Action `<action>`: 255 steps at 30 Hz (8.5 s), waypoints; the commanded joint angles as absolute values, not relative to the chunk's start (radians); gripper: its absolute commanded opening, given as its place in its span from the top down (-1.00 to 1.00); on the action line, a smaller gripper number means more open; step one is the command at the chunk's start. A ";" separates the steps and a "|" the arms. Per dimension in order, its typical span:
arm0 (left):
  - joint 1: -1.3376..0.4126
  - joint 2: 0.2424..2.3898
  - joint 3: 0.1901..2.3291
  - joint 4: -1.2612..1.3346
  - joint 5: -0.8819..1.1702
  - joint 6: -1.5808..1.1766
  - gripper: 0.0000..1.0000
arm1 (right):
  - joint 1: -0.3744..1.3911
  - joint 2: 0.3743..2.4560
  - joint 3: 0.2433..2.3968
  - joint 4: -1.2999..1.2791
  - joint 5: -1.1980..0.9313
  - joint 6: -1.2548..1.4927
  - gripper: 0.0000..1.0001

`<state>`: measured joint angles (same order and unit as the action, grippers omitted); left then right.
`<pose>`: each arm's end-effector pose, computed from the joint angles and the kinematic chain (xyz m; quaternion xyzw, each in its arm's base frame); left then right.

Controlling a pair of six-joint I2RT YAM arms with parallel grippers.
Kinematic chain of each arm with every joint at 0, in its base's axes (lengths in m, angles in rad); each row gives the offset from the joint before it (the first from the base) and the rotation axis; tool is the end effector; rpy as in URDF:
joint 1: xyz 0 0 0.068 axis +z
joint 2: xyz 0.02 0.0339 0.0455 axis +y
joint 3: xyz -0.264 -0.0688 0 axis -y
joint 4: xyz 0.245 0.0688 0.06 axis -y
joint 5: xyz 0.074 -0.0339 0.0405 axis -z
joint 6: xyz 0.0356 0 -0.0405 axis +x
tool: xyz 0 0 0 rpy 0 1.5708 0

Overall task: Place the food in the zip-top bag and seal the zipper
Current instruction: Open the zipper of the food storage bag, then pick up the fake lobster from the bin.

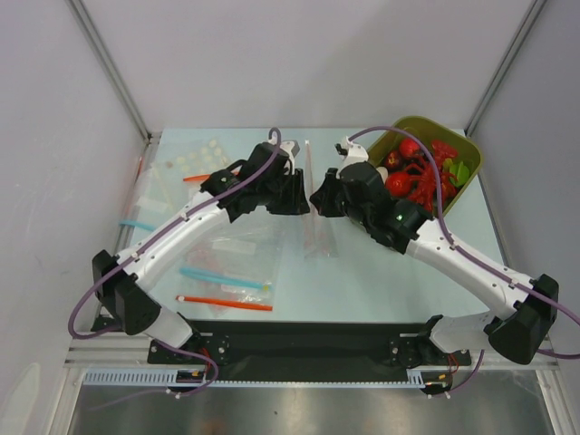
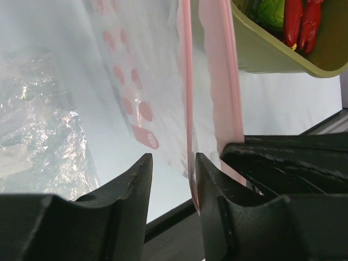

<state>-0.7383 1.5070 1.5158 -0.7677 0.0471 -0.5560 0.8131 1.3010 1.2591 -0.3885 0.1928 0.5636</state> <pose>0.2408 -0.2214 0.3637 0.0929 0.9138 -0.2553 0.3019 0.2083 0.2103 0.3722 -0.0527 0.8378 0.2787 0.4664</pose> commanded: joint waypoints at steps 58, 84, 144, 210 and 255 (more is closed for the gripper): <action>-0.801 1.704 2.031 -1.035 -0.187 -0.407 0.39 | 0.676 1.351 1.431 -0.431 0.011 0.526 1.00; -0.767 1.675 2.252 -1.322 -0.573 -0.348 0.99 | 0.612 1.518 1.528 -0.413 -0.164 0.577 0.95; -0.772 1.589 1.716 -0.977 -0.434 -0.453 0.99 | 0.638 1.588 1.318 -0.284 -0.158 0.443 0.36; -0.635 1.569 2.111 -1.417 -0.954 -0.376 0.99 | 0.701 1.822 1.631 -0.256 -0.324 0.540 -0.04; -0.663 1.661 1.644 -0.907 -0.456 -0.361 0.99 | 0.321 1.456 1.430 -0.535 0.096 0.486 -0.83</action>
